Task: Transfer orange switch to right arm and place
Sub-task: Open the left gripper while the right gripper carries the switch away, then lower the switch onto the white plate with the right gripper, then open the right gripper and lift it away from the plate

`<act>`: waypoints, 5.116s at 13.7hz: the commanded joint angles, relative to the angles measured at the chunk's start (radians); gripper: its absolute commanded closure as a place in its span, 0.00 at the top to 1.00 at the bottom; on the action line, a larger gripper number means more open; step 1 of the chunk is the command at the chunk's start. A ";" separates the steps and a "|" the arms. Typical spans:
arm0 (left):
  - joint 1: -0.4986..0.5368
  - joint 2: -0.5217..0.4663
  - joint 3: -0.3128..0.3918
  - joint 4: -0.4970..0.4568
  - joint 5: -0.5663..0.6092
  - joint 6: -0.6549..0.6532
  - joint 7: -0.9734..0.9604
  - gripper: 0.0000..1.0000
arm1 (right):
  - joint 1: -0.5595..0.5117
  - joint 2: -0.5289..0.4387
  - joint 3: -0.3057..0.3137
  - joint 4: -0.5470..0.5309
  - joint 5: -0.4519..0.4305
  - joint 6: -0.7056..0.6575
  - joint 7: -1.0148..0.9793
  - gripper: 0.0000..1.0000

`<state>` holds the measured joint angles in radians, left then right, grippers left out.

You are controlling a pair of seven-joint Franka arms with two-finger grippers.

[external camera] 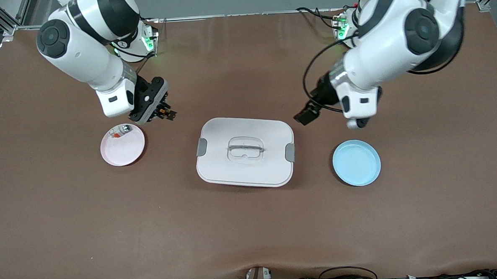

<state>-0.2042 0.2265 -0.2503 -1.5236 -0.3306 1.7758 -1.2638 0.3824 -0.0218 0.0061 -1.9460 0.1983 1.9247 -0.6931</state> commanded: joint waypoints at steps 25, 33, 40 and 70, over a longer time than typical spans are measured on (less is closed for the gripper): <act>0.558 -0.088 -0.004 -0.061 0.367 -0.217 1.214 1.00 | -0.352 0.124 0.009 -0.530 -0.270 0.762 -0.657 0.00; 0.551 -0.208 -0.084 -0.115 0.352 -0.220 1.154 1.00 | -0.386 0.256 0.011 -0.530 -0.270 0.849 -0.658 0.00; 0.548 -0.193 -0.225 -0.004 0.358 -0.256 1.008 1.00 | -0.392 0.279 0.011 -0.531 -0.270 0.850 -0.658 0.00; 0.186 -0.111 0.190 0.065 0.364 -0.257 1.245 1.00 | -0.379 0.059 0.012 -0.112 -0.208 -0.118 -0.154 1.00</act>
<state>-0.0010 0.1243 -0.0785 -1.4716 0.0210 1.5404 -0.0682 0.0145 0.0590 0.0169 -2.1315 -0.0258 1.9271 -0.9680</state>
